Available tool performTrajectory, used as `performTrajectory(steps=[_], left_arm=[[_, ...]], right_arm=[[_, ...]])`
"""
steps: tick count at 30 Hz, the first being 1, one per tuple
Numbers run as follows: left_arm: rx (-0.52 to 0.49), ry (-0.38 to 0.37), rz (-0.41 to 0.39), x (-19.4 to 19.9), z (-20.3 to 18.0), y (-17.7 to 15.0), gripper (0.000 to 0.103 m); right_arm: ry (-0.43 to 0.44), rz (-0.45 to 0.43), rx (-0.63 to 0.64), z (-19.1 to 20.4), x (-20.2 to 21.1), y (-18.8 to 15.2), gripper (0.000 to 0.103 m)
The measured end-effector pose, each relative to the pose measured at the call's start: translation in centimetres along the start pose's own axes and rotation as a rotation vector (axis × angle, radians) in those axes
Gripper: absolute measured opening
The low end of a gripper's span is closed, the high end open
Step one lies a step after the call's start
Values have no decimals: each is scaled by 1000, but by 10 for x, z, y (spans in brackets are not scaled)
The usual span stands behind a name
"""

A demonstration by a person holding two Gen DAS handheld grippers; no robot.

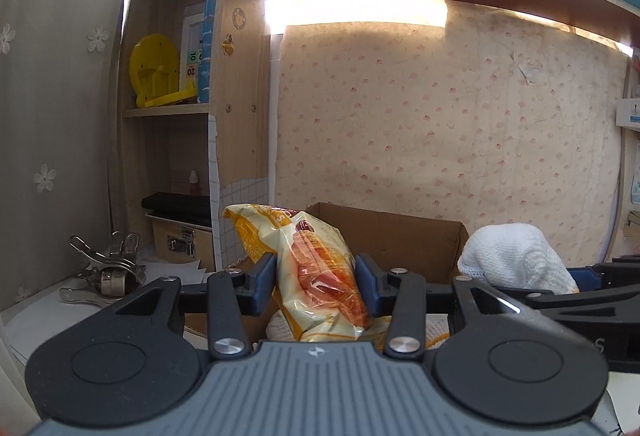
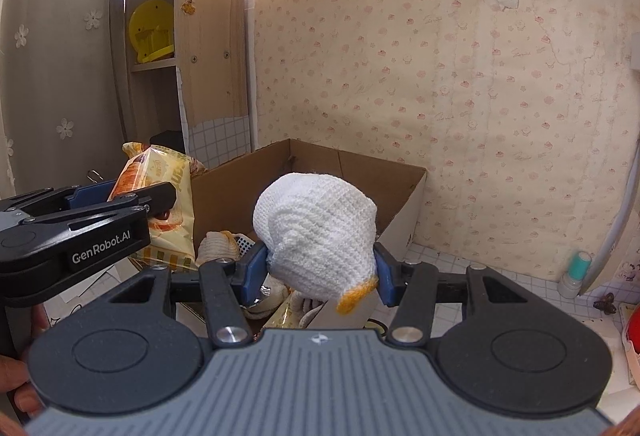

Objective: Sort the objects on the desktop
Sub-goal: 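Lower the croissant packet and knit glove down into the box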

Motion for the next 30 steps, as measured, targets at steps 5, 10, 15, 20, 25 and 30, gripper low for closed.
performTrajectory(steps=[5, 10, 15, 20, 25, 30], left_arm=[[-5, 4, 3, -6, 0, 0, 46], [-8, 12, 10, -12, 1, -2, 46], [-13, 20, 16, -15, 2, -3, 46], [-12, 25, 24, -21, 4, -4, 46], [-13, 26, 31, -25, 5, -6, 46], [-16, 26, 39, -28, 4, -8, 46]], right_arm=[[3, 4, 2, -1, -10, 4, 53], [9, 6, 2, -3, -20, 9, 53], [10, 14, 5, -6, -34, 15, 53], [10, 24, 9, -8, -46, 19, 53], [9, 36, 8, -10, -60, 22, 53], [10, 53, 6, -11, -75, 24, 53]])
Point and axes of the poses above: each gripper's, at about its wrist camera, not at the fingertips, and x roughly against the way its jaws point, z to its left, y to its top, the point moved 8 cm from there along -x, roughly the way its jaws point, and after that the axes turned 9 degrees about x, right-handed, at the moved point
